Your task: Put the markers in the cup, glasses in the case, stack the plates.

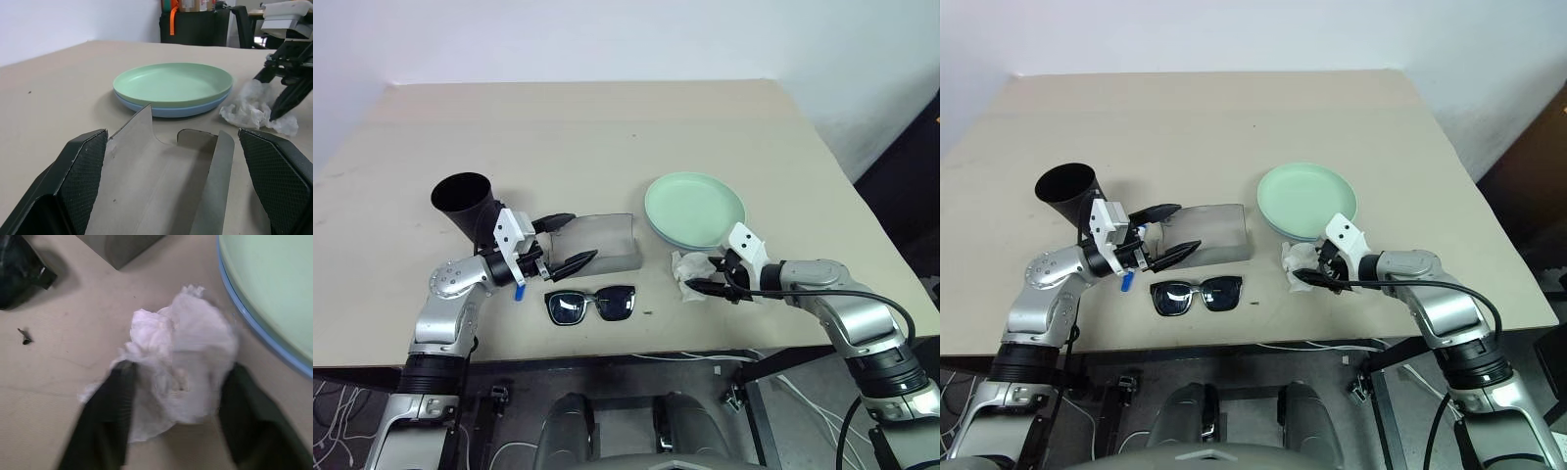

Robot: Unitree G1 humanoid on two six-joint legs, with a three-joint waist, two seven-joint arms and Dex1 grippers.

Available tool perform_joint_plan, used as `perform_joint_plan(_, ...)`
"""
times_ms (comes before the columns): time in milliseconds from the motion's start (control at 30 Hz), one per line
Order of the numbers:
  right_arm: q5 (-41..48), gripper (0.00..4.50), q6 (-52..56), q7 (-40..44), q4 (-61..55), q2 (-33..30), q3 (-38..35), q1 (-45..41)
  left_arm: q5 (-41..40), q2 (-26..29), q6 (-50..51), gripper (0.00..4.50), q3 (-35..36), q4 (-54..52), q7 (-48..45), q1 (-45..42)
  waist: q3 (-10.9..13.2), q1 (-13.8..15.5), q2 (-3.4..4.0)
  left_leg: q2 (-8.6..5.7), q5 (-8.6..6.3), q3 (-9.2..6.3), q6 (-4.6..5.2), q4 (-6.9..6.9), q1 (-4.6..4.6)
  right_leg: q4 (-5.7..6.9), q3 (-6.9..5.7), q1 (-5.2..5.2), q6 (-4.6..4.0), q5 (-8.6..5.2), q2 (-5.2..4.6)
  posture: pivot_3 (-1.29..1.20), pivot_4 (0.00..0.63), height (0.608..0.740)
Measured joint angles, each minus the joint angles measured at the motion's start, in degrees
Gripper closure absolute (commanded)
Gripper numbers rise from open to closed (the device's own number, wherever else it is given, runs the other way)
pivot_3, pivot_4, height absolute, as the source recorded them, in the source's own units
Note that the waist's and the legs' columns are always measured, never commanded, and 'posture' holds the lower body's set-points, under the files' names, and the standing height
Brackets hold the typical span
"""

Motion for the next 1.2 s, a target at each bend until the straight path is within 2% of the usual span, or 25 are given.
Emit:
perform_joint_plan(133,1.0,4.39,0.1,1.2,-1.4,-0.8,-0.7,0.0,0.0,0.0,0.0,0.00,0.0,0.0,0.2,0.0,0.0,0.0,0.00,0.00,0.00,-0.01,0.00,-0.01,0.00,0.00,0.00,0.00,0.01,0.00,0.00,0.00,0.150,0.726)
perform_joint_plan(333,7.1,4.45,2.5,2.4,-4.8,-0.9,-6.3,-1.0,0.0,0.0,0.0,0.00,0.1,0.0,0.6,0.8,0.0,-0.1,0.00,0.01,0.00,0.00,0.00,0.00,0.00,0.00,0.00,0.00,0.02,0.01,0.00,0.00,0.150,0.726)
perform_joint_plan(467,9.9,4.45,4.3,-0.5,-2.9,1.0,-9.9,-9.0,-0.1,0.0,0.1,0.00,0.2,-0.5,1.2,1.6,0.0,-0.3,0.00,0.02,0.00,-0.01,0.00,0.01,0.03,0.02,0.00,0.00,-0.05,-0.01,0.01,0.00,0.150,0.726)
perform_joint_plan(567,9.0,4.45,4.2,-3.2,2.2,2.8,-10.5,-13.4,-0.1,0.2,0.4,0.00,0.3,-1.9,1.7,3.0,0.0,-0.1,0.00,0.02,0.00,0.00,0.00,-0.01,0.01,0.00,0.01,0.00,-0.05,-0.01,0.00,0.00,0.150,0.726)
perform_joint_plan(767,1.3,4.45,-0.5,-7.5,21.3,8.0,-5.9,-20.7,-0.3,1.3,2.6,0.00,1.0,-6.6,3.3,5.7,0.0,-0.1,0.02,0.01,0.00,0.09,0.00,-0.07,-0.04,-0.02,0.03,-0.08,0.07,0.05,-0.01,0.00,0.150,0.726)
perform_joint_plan(867,-0.8,3.89,-2.5,-7.8,26.7,9.9,-4.3,-22.5,-0.4,1.9,2.8,0.00,1.5,-7.6,3.7,7.0,0.0,-0.2,0.04,0.01,0.00,0.11,0.00,-0.10,-0.05,-0.01,0.03,-0.11,0.13,0.08,0.00,0.00,0.150,0.726)
perform_joint_plan(933,-2.1,3.30,-3.6,-7.0,28.1,9.9,-3.4,-23.0,-0.4,2.1,2.9,0.00,2.1,-8.0,3.8,7.7,0.0,-0.2,0.04,0.02,0.00,0.10,0.00,-0.12,-0.05,-0.01,0.03,-0.12,0.13,0.09,0.00,0.00,0.150,0.726)
perform_joint_plan(1200,-3.5,0.40,-5.5,-5.5,28.5,10.3,-3.1,-24.6,-1.4,3.4,2.9,0.00,3.8,-10.0,4.5,11.0,0.0,-0.2,0.05,0.03,0.00,0.12,0.00,-0.11,-0.04,0.01,0.03,-0.12,0.11,0.08,-0.03,0.00,0.150,0.726)
